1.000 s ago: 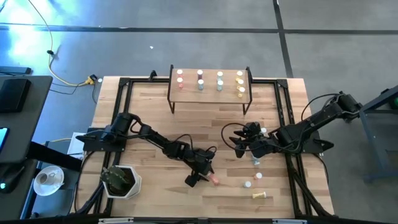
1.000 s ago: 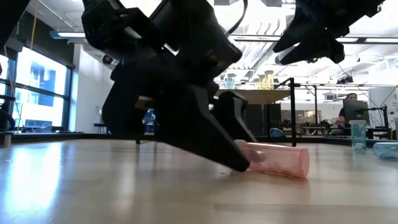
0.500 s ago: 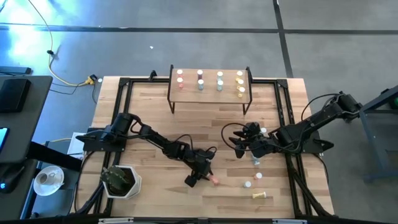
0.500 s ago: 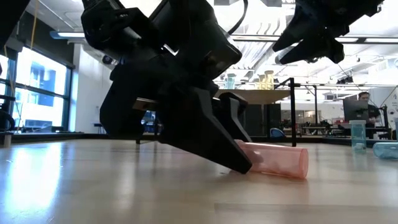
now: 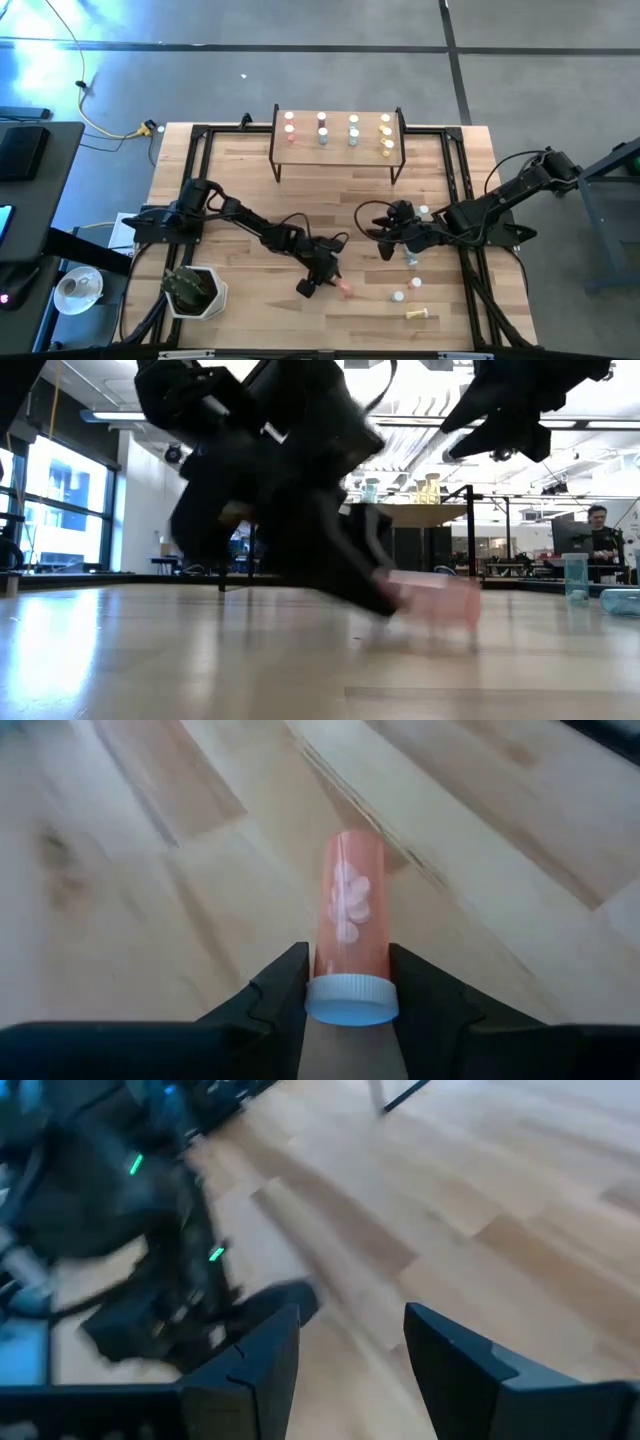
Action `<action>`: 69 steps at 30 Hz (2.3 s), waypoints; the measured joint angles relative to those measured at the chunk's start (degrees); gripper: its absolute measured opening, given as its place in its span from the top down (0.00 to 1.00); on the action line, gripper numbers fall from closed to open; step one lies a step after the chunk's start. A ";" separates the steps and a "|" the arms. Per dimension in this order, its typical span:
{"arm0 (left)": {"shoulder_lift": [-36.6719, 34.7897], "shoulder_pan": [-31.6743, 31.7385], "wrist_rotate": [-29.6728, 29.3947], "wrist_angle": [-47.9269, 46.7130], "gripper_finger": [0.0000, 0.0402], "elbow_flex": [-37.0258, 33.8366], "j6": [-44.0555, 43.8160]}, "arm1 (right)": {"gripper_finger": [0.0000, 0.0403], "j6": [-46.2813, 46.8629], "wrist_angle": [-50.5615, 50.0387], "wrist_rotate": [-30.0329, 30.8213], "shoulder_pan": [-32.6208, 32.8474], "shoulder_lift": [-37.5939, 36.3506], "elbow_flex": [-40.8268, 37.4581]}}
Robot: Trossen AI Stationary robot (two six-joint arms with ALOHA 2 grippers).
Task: Pick and place medicine bottles onto shelf by color
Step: Put the pink pill bottle on the shelf aligned with the other pink pill bottles
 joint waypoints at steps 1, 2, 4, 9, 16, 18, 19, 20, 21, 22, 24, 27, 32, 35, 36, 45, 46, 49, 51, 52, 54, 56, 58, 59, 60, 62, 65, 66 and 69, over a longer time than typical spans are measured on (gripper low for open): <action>-0.55 0.31 0.03 0.12 0.71 0.08 0.07 | 0.57 -0.69 0.53 -1.63 0.00 -0.01 0.00; -1.19 0.68 -0.01 -0.36 0.71 0.10 0.61 | 0.57 -1.16 0.75 -3.20 0.01 0.00 0.00; -2.51 1.42 -0.42 -2.57 0.71 0.07 2.25 | 0.57 -1.63 1.33 -5.56 0.00 0.00 0.00; -6.32 3.58 -3.64 -7.67 0.71 0.10 6.79 | 0.57 -1.86 2.06 -7.69 -0.02 0.00 0.00; -11.98 6.63 -8.36 -15.98 0.71 0.08 13.98 | 0.57 -3.09 2.14 -6.04 -0.18 -0.02 0.00; -13.73 7.29 -10.47 -18.92 0.71 0.09 15.43 | 0.57 -4.69 2.55 -5.57 -0.78 0.00 0.00; -14.53 7.62 -11.44 -20.45 0.71 0.09 15.99 | 0.56 -5.11 2.85 -5.55 -1.25 0.00 0.00; -15.37 7.94 -12.31 -21.60 0.71 0.09 16.54 | 0.56 -5.77 2.98 -5.56 -1.89 0.00 0.00; -16.33 8.21 -13.12 -22.65 0.71 0.09 16.99 | 0.55 -6.36 3.12 -5.80 -2.61 0.00 0.00; -17.16 8.49 -13.85 -23.58 0.71 0.09 17.32 | 0.54 -7.11 3.17 -6.66 -3.49 0.00 0.00; -18.82 8.92 -14.84 -25.50 0.71 0.11 17.60 | 0.52 -9.12 3.53 -8.82 -5.36 0.00 0.00; -21.10 9.32 -16.72 -27.77 0.71 0.09 18.50 | 0.49 -13.82 5.02 -13.49 -8.69 0.00 0.00; -24.01 9.36 -22.08 -30.37 0.71 0.09 22.26 | 0.47 -22.00 11.19 -24.86 -16.09 0.00 0.00; -25.23 9.36 -24.70 -31.04 0.71 0.09 24.88 | 0.47 -24.28 14.61 -30.80 -20.80 0.00 0.00; -25.47 9.36 -25.52 -31.10 0.71 0.09 25.55 | 0.47 -24.71 14.70 -32.50 -22.22 -0.02 0.00; -25.84 9.00 -28.84 -30.09 0.71 0.09 36.39 | 0.47 -27.38 14.26 -45.65 -31.25 2.27 0.02; -25.84 8.79 -28.84 -30.03 0.71 0.09 37.91 | 0.47 -27.38 14.06 -47.00 -31.61 2.87 0.02; -25.84 8.20 -28.79 -28.85 0.71 0.09 41.84 | 0.47 -26.99 15.39 -50.52 -32.04 5.20 0.02; -25.84 7.74 -28.71 -27.90 0.71 0.09 44.30 | 0.47 -26.94 17.15 -51.73 -32.04 6.82 0.02; -25.84 7.46 -28.71 -27.41 0.71 0.09 45.52 | 0.47 -26.93 18.30 -52.15 -32.04 7.58 0.02; -25.84 6.94 -28.84 -26.75 0.71 0.09 47.64 | 0.47 -26.92 19.85 -53.53 -32.04 8.91 0.02; -25.82 6.46 -29.07 -26.31 0.71 0.09 48.80 | 0.47 -26.70 20.93 -54.07 -32.02 10.01 0.02; -25.82 6.02 -29.79 -25.82 0.71 0.09 49.07 | 0.47 -25.48 22.09 -54.16 -32.00 11.24 0.02; -25.82 5.84 -30.28 -25.82 0.71 0.09 49.12 | 0.47 -25.09 22.56 -54.60 -32.00 11.94 0.02; -25.80 5.62 -30.55 -25.85 0.71 0.09 49.35 | 0.47 -24.30 22.88 -55.50 -32.00 12.62 0.02; -25.80 5.46 -30.80 -25.96 0.71 0.09 49.73 | 0.47 -23.82 25.37 -58.10 -31.88 14.28 0.02; -25.78 5.10 -32.09 -25.92 0.71 0.09 50.12 | 0.47 -23.70 27.96 -60.48 -31.39 16.41 0.02; -25.78 4.96 -32.47 -25.92 0.71 0.09 50.16 | 0.47 -23.69 28.32 -60.59 -31.28 16.98 0.02; -25.78 4.67 -33.21 -25.87 0.71 0.09 50.93 | 0.47 -22.69 29.52 -60.68 -31.11 18.12 0.02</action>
